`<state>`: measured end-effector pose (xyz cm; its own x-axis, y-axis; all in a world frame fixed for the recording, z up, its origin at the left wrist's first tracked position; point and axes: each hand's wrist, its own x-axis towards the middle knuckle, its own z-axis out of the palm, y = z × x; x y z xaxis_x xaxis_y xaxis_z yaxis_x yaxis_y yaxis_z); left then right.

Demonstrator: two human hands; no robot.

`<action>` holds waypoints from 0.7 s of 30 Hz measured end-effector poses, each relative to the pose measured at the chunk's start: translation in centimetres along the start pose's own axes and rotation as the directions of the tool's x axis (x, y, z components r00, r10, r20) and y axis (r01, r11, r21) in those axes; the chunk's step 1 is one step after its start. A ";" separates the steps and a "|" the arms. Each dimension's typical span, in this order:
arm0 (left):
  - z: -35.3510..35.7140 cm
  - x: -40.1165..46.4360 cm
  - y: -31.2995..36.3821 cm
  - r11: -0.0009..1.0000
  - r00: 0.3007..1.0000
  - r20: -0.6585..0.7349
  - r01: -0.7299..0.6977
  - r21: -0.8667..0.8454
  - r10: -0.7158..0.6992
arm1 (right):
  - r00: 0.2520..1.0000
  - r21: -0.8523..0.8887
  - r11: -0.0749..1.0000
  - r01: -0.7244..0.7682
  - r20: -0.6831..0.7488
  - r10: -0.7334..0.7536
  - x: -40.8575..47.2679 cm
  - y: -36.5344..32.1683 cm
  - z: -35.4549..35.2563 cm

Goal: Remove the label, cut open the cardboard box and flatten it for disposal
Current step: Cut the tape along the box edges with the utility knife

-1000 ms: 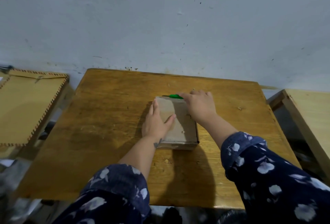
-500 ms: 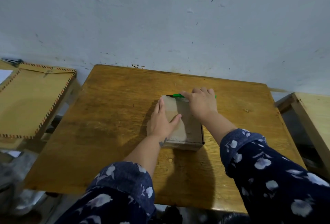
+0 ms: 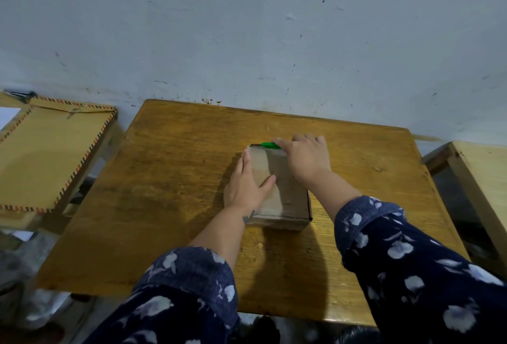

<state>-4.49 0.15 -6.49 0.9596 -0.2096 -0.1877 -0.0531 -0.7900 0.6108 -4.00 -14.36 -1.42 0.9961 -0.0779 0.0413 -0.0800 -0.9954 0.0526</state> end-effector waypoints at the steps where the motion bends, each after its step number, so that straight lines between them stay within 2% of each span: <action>1: 0.0 0.0 -0.1 1.000 1.000 0.002 0.000 -0.003 0.000 | 1.000 -0.018 1.000 0.008 0.003 -0.008 0.1 -0.1 -0.1; 10: -0.1 -0.1 0.1 1.000 1.000 0.009 0.026 0.000 -0.026 | 0.996 -0.130 0.988 0.080 0.043 -0.075 0.1 0.3 -1.0; 21: -0.2 -0.3 0.4 0.996 0.998 0.023 0.060 -0.070 -0.059 | 0.997 -0.241 0.970 0.027 0.078 -0.009 -1.2 3.6 -2.0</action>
<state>-4.78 0.00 -6.04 0.9544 -0.1760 -0.2412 0.0245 -0.7590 0.6507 -5.56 -17.70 0.68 0.9966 -0.0735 -0.0372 -0.0595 -0.9545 0.2923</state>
